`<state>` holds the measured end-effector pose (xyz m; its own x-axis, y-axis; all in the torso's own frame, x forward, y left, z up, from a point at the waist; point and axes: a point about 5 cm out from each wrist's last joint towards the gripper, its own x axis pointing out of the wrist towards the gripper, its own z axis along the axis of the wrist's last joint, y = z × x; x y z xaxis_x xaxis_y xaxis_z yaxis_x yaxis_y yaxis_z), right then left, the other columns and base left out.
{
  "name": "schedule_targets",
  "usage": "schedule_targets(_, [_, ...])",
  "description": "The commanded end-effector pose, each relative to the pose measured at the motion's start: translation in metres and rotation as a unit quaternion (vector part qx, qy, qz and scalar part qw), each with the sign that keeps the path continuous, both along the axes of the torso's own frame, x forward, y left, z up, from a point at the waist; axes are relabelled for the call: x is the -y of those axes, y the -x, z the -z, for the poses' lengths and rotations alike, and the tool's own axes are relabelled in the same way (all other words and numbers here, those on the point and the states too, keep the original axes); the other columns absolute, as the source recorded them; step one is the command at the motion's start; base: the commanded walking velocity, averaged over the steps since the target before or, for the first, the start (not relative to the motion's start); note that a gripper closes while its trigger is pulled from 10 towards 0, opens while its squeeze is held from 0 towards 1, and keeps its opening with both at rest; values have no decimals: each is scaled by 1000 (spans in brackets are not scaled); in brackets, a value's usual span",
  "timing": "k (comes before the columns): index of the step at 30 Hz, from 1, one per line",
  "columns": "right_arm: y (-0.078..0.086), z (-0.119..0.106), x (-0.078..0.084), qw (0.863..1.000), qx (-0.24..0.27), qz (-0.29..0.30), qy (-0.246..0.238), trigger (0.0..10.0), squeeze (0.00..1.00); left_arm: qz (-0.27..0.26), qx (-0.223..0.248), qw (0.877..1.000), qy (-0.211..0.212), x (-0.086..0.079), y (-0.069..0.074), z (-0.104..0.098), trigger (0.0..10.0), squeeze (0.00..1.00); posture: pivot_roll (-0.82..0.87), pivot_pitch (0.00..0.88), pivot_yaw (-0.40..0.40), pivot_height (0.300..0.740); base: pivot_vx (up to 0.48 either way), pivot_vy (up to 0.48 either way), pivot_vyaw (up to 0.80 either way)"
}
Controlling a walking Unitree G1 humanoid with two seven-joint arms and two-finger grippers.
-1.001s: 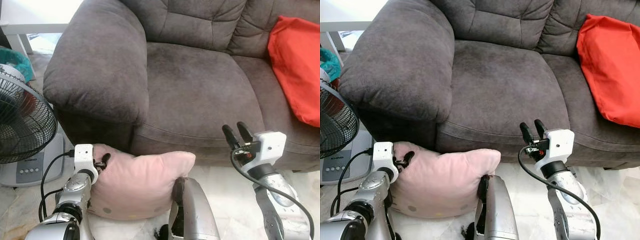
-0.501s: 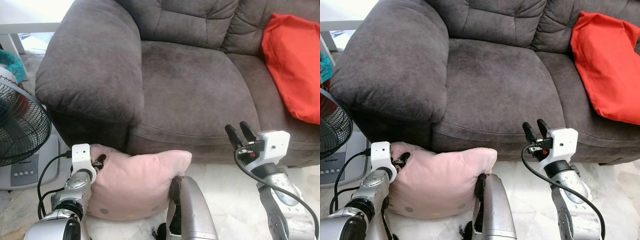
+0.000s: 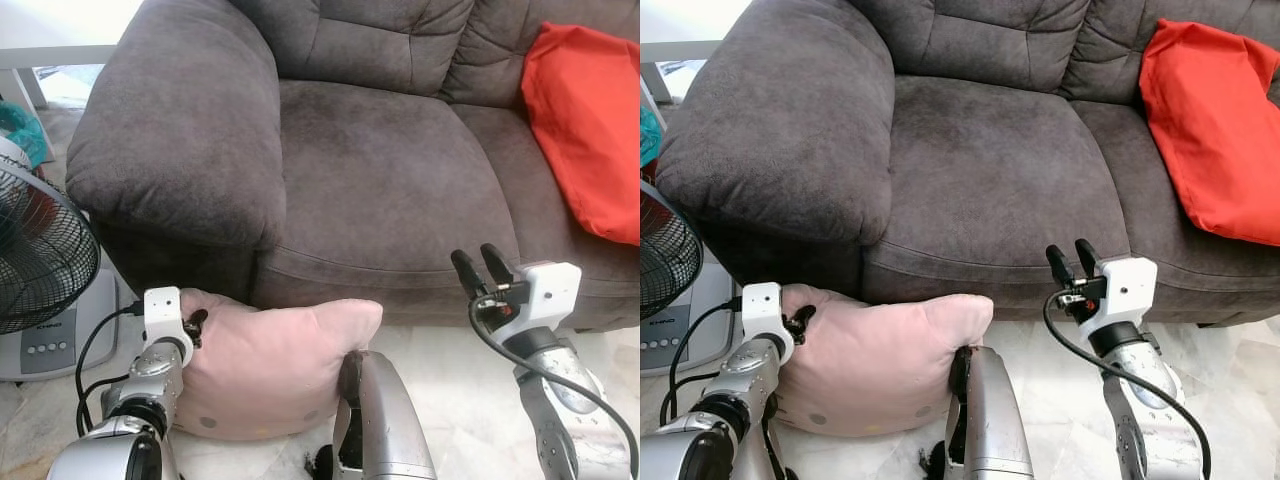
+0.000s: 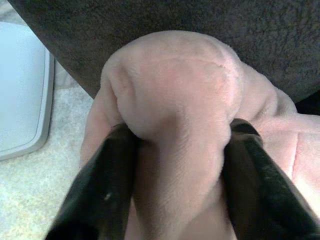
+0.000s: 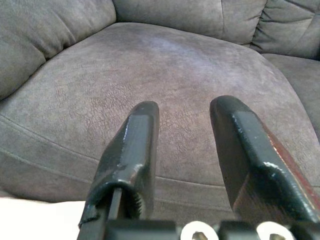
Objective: Move the pillow to the sofa from floor
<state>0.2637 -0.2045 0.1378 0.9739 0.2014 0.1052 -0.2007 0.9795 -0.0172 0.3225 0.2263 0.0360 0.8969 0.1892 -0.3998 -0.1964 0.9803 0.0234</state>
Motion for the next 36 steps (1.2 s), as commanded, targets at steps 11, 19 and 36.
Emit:
schedule_targets(11, [1, -3, 2, 1000, 7, 9, -2, 10000, 0, -4, -30, 999, 10, 2, 5, 9, 0, 0, -69, 140, -246, 430, 0, 0, 0])
schedule_targets(19, [-1, -3, -1, 1000, 8, 7, -5, 10000, 0, -7, -31, 999, 8, -1, 6, 9, 0, 0, -63, 138, -240, 430, 0, 0, 0])
schedule_targets(36, [-3, 8, -6, 1000, -4, 9, -14, 10000, 0, -2, -31, 1000, 3, 1, 7, 10, 0, 0, -65, 135, -234, 430, 0, 0, 0])
